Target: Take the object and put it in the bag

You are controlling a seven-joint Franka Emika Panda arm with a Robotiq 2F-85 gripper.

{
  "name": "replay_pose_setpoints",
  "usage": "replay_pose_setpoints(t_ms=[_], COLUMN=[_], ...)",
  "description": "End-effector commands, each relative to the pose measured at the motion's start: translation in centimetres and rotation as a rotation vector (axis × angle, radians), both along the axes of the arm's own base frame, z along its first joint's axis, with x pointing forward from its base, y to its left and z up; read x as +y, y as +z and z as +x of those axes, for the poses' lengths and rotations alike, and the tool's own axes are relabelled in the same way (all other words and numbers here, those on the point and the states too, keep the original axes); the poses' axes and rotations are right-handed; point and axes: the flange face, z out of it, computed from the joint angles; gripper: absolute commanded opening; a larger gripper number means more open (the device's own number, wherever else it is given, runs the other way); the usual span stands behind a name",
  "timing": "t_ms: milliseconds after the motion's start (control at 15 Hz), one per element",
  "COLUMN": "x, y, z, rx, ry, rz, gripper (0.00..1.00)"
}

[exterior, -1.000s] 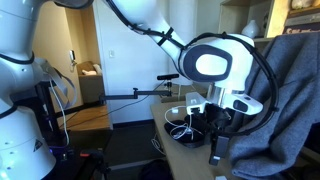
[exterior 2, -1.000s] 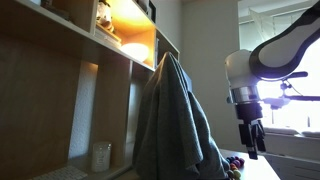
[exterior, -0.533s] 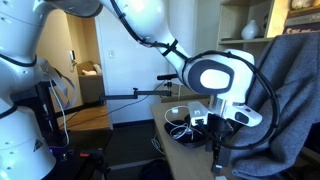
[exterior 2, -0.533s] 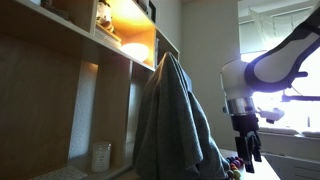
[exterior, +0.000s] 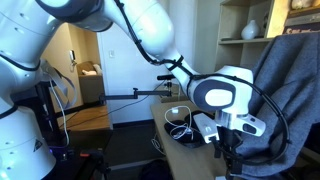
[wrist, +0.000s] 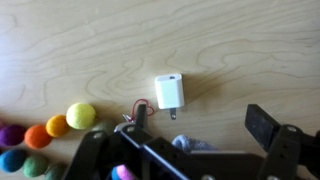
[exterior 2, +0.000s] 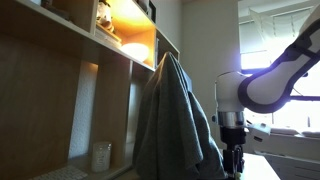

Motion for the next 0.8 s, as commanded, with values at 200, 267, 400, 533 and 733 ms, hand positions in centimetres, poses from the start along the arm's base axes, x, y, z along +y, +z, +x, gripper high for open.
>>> replay_pose_setpoints(t_ms=[200,267,400,533,733], x=[-1.1,-1.4,-2.2,-2.8,-3.3], y=[-1.0,-1.1,-1.3,-1.4,-1.7], z=[1.8,1.9,1.8,1.7,1.6], rx=[0.001,0.005,0.013,0.019,0.027], ry=[-0.034,-0.049,-0.085,-0.103,-0.116], rz=[0.039,0.054,0.052,0.066,0.071], gripper=[1.00,1.00,1.00,1.00,1.00])
